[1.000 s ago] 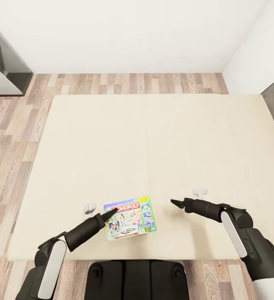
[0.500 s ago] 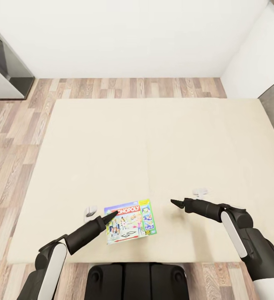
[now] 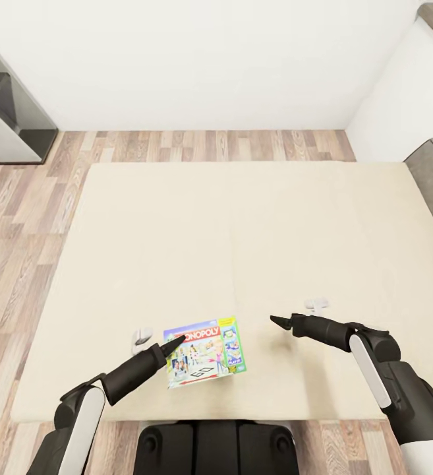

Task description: Put all the toys in the child's room - the three board games (two on the bed and one on the table), the two jigsaw puzzles on the table, and the tennis ball on the table - inside the toy box on the table in the child's room.

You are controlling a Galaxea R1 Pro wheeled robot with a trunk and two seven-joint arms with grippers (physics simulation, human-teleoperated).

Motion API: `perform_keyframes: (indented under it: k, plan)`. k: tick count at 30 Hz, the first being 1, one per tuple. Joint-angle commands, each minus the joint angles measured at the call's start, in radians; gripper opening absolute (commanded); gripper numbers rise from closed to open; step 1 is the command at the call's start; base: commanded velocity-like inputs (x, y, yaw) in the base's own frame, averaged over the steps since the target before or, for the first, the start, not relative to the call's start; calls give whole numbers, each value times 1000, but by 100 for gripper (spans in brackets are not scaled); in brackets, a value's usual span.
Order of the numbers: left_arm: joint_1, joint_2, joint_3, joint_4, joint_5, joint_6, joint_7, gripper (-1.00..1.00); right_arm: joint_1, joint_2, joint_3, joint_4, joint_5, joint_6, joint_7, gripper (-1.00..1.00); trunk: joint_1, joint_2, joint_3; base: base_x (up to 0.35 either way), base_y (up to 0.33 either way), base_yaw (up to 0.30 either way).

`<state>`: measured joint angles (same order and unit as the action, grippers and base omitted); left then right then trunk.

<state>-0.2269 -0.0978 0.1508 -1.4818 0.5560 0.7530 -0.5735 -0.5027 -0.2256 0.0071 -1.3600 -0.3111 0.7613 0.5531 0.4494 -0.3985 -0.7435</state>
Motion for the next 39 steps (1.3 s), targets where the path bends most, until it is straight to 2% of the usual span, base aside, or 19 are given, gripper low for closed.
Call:
perform_keyframes:
  k: [1, 39]
  plan:
    - [0, -1, 2, 0, 0, 3, -4, -100, 0, 0, 1, -1, -4, 6, -1, 100, 1, -1, 1, 0, 0, 0]
    - [1, 6, 12, 9, -12, -39, 0, -100, 1, 6, 1, -1, -2, 4, -1, 100, 1, -1, 63, 0, 0, 0]
